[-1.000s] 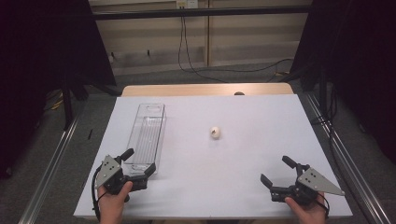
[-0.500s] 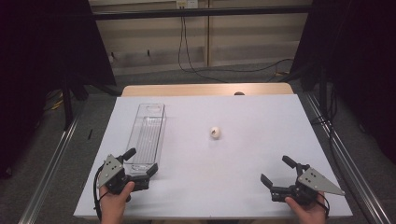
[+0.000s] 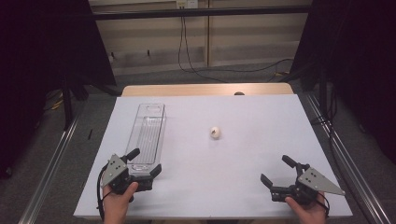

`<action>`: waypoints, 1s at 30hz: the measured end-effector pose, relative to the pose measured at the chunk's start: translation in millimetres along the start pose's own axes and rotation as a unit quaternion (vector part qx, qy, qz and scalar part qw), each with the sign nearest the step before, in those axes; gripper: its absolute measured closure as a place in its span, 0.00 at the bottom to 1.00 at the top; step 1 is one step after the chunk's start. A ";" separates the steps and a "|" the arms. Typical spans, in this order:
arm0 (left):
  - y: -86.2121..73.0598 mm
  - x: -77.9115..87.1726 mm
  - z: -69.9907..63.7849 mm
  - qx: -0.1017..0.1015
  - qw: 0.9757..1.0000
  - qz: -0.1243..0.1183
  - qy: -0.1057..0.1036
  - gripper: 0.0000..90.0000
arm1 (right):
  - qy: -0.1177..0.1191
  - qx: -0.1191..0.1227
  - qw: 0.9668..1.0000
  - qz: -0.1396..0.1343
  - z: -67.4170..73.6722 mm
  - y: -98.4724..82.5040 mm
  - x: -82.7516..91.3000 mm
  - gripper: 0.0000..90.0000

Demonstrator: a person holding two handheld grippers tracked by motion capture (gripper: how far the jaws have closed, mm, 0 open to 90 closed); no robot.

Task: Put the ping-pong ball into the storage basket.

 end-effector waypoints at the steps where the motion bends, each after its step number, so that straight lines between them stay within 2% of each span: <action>1: 1.7 -2.6 -2.9 0.006 1.000 -0.006 -0.004 0.02 | -0.003 -0.001 1.000 -0.001 0.1 0.4 -0.5 0.00; 3: 2.1 -2.9 -2.9 0.001 1.000 -0.002 -0.004 0.02 | -0.002 -0.001 1.000 -0.002 0.4 0.5 -0.8 0.00; 12: 7.0 -15.8 -13.5 0.006 1.000 -0.002 -0.016 0.02 | 0.002 0.000 1.000 -0.004 1.4 1.1 -1.0 0.00; 19: 7.7 -28.8 -23.7 0.006 0.999 0.013 -0.031 0.02 | 0.001 -0.001 1.000 -0.003 1.2 1.2 -0.3 0.00; 30: 10.6 -49.3 -35.6 0.005 0.999 0.019 -0.041 0.02 | 0.004 -0.002 1.000 -0.007 2.3 3.0 -0.2 0.00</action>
Point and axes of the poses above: each handheld gripper's, and its own axes: x roughly backward along the jaws, y roughly out of its top, z roughly to its left, the point moved 10 cm from there along -x, roughly forward along the jaws, and after that the axes turned 14 degrees about -y, right-handed, at the moved point
